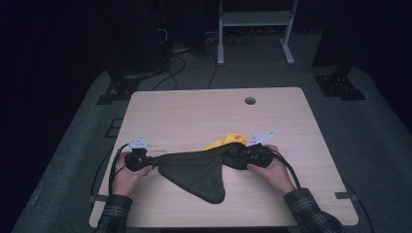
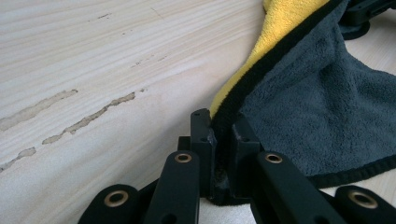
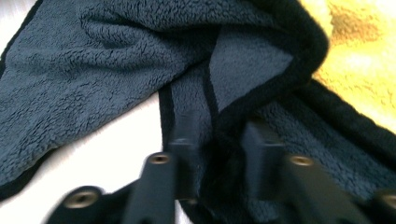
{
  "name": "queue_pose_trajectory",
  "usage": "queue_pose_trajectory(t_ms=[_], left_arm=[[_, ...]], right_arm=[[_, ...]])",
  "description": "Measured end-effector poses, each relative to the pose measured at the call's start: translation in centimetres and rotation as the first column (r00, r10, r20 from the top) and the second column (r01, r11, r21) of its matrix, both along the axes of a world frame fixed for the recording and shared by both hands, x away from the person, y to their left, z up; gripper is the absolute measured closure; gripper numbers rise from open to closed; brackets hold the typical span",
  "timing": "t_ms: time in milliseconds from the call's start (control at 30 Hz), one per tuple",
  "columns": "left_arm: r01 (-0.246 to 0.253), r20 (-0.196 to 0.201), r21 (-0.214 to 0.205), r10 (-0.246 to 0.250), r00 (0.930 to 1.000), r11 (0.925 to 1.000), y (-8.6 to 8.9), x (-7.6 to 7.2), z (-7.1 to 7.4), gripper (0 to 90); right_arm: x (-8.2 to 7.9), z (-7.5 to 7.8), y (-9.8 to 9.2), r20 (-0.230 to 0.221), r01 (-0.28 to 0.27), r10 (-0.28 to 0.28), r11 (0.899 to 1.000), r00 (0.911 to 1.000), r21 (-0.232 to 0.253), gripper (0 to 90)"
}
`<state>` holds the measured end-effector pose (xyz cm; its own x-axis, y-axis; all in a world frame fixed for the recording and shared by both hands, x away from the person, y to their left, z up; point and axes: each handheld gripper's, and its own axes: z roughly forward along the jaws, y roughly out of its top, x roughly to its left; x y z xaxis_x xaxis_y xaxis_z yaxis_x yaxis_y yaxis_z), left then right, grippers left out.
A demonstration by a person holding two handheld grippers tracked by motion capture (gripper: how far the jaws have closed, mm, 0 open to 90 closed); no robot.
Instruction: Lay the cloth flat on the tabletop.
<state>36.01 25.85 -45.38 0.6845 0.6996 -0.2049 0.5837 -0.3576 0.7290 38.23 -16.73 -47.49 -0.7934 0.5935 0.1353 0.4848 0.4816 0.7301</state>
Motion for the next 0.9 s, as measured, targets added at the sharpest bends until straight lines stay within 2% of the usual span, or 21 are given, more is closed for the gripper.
queue_pose_trajectory(t_ms=[33, 100, 300, 433, 500, 600, 733, 833, 900], left_arm=[[-0.001, 0.000, -0.001, 0.001, 1.0000, 1.0000, 0.0, 0.0, 0.0, 83.0], [-0.005, -0.001, 0.003, 0.005, 1.0000, 1.0000, 0.0, 0.0, 0.0, 83.0], [-0.005, 0.006, 0.011, 0.005, 1.0000, 0.9999, 0.0, 0.0, 0.1, 83.0], [-0.006, 0.014, 0.001, 0.006, 0.9999, 1.0000, 0.0, -0.1, 0.4, 83.0], [-0.005, 0.032, -0.004, 0.005, 0.9995, 1.0000, -0.1, -0.1, 0.6, 83.0], [0.000, 0.066, -0.025, 0.002, 0.9978, 0.9997, -0.3, -0.3, 1.3, 83.2], [0.003, 0.110, -0.073, 0.005, 0.9939, 0.9973, -0.7, -0.4, 2.5, 83.3], [0.014, 0.142, -0.115, 0.003, 0.9899, 0.9933, -1.0, -0.1, 3.6, 83.4], [0.016, 0.155, -0.125, 0.003, 0.9879, 0.9920, -1.2, 0.1, 4.3, 83.4]], right_arm=[[0.0, 0.0, 0.0, 0.003, 0.002, -0.002, 1.000, 1.0000, -0.002, 79.8], [0.0, 0.1, -0.1, 0.006, 0.003, -0.003, 1.000, 1.0000, -0.002, 83.4], [0.0, 1.0, -1.4, 0.009, 0.032, -0.032, 0.999, 0.9994, 0.014, 85.1], [-0.2, 2.2, -2.9, 0.026, 0.055, -0.056, 0.998, 0.9981, 0.036, 85.4], [-0.2, 2.9, -3.8, 0.033, 0.069, -0.070, 0.997, 0.9970, 0.042, 85.5], [-0.3, 4.0, -5.1, 0.051, 0.083, -0.086, 0.995, 0.9950, 0.052, 85.6], [-0.7, 5.4, -6.7, 0.082, 0.092, -0.098, 0.993, 0.9918, 0.079, 85.8], [-1.1, 6.6, -7.6, 0.115, 0.101, -0.110, 0.991, 0.9873, 0.085, 85.8], [-1.4, 7.7, -8.2, 0.139, 0.105, -0.117, 0.990, 0.9833, 0.096, 85.9]])
